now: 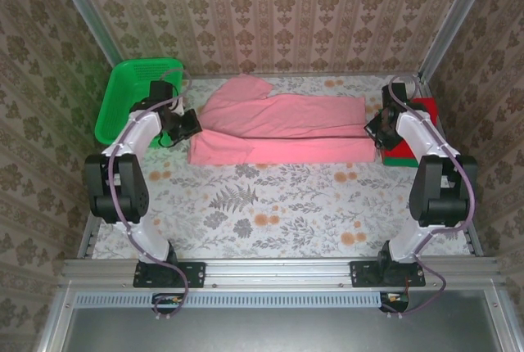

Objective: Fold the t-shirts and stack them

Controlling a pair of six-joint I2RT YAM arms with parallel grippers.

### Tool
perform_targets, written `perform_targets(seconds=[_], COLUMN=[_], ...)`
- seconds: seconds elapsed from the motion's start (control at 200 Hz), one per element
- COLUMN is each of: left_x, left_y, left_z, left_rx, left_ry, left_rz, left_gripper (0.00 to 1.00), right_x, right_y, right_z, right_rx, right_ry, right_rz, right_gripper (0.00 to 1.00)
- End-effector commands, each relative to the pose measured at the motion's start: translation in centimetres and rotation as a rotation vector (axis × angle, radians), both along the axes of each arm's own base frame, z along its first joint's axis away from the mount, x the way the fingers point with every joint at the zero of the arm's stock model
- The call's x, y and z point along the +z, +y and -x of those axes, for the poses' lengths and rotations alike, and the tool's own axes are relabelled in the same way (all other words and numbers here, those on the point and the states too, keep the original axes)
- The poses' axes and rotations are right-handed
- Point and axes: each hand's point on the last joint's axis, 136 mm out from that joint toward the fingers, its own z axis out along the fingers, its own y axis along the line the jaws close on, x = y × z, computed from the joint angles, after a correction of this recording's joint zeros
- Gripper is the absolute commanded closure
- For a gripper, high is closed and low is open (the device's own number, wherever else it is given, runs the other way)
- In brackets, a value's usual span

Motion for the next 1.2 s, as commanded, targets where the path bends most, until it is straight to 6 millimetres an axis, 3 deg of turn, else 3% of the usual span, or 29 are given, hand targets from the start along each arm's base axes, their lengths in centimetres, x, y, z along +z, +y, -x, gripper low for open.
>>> perform_targets(seconds=[0.0, 0.755, 1.195], left_x=[0.6, -2.7, -3.5], left_y=[0.2, -0.5, -0.2], left_z=[-1.2, -4.6, -5.8], left_rx=[-0.018, -0.023, -0.016], left_ry=[-0.017, 0.036, 0.045], left_rz=[0.005, 0.061, 0.047], left_gripper=[1.00, 1.00, 1.00], right_x=[0.0, -3.2, -3.6], right_y=[-0.7, -1.0, -1.0], right_z=[-0.8, -3.3, -5.0], right_rx=[-0.028, -0.015, -0.010], right_ry=[0.005, 0.053, 0.048], right_rz=[0.020, 0.021, 0.013], right_gripper=[1.00, 1.00, 1.00])
